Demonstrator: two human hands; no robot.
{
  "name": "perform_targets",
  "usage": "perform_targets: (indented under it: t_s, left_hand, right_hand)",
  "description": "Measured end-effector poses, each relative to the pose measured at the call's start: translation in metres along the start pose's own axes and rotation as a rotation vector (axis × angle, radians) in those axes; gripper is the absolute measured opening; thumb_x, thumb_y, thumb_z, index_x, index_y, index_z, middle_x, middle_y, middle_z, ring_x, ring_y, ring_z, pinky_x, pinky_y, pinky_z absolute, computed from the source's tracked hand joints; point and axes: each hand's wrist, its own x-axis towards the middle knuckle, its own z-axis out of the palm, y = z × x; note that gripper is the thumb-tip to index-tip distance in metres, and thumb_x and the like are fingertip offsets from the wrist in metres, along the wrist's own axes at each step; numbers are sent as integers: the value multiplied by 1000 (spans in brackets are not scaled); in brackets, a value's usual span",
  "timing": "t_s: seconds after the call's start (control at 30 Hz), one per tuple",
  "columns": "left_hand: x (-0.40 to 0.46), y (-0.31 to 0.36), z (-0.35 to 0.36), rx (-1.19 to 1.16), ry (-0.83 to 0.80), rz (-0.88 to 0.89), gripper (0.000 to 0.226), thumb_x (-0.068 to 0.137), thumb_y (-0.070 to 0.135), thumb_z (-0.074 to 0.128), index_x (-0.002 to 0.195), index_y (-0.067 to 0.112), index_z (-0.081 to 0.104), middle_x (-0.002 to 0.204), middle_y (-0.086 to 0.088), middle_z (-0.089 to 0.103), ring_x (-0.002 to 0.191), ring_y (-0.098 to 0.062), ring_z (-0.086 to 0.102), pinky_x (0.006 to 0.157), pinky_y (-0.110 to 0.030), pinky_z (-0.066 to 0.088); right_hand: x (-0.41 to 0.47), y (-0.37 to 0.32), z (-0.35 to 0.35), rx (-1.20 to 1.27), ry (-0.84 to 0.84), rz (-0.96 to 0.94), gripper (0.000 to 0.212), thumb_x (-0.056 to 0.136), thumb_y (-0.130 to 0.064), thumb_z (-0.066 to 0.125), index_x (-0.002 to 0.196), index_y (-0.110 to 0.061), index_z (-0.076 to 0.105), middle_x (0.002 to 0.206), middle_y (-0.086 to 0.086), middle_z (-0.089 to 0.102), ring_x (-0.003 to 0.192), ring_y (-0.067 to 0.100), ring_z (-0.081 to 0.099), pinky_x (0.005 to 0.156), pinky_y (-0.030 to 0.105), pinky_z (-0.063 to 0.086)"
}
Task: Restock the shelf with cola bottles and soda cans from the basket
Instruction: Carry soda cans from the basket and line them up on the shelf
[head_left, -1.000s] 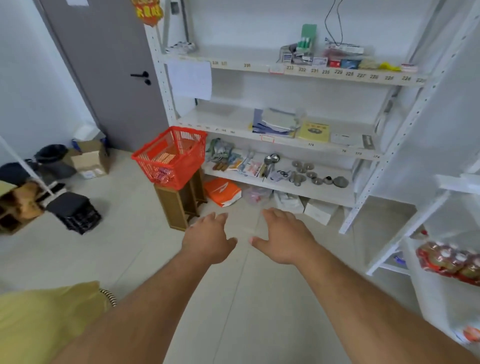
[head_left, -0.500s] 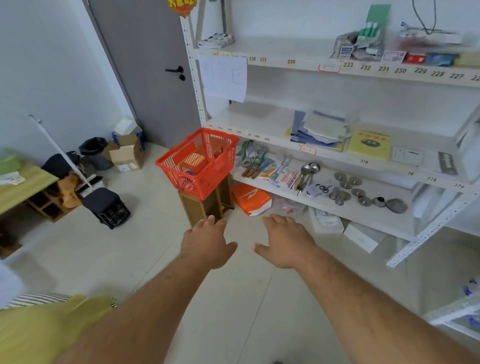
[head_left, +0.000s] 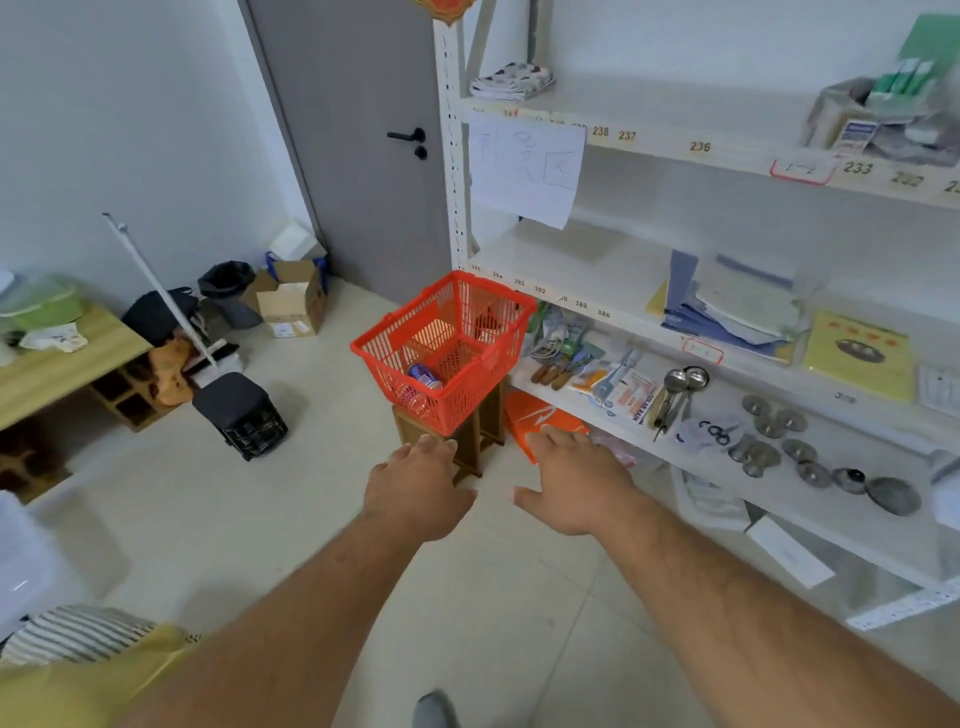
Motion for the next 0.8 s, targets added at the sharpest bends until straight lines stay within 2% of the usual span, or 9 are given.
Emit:
perform_targets:
  t_s: [0.17,0.37,0.53,0.7,0.8]
  left_hand:
    - [65,-55,-21,-29,-17,-18,60,91,56,63,144,31,51,140,3,58,130,-26,57,101,-45,53]
    - [124,-92,-35,-68,-53,-42,61,94,56,60,148,31,49,154,-1,50,138,-27,51,104,-44,48]
    - [182,-104,-34,-98,-102,-48,63,92,58,60,148,34,46,145,2,54,133,-27,54,103,-47,53]
    - [248,-105,-35,-90,-115,-67,68,93,60,59,155,36,40,154,2,49,138,-27,51,107,-47,50]
    - [289,-105,-35,-90,-128,-96,68,92,66,58,153,41,42,144,5,55,131,-25,56,100,-46,55]
  right_hand:
    - [77,-41,-15,-2,-11,10,88,94,-69,52,162,-19,28,172,9,25,156,34,27,124,50,31]
    - [141,-66,-32,23,-38,12,81,94,-66,55,157,-20,35,167,7,33,153,32,32,122,49,34]
    - [199,-64,-39,49,-56,1,80,95,-65,57,157,-19,34,165,7,36,151,32,35,122,48,36]
    - [269,-38,-35,96,-53,-10,83,93,-68,56,158,-21,34,163,6,38,150,32,37,121,48,36]
    - [316,-19,-37,137,-76,-15,85,93,-67,57,159,-20,32,164,6,38,150,32,37,121,50,37]
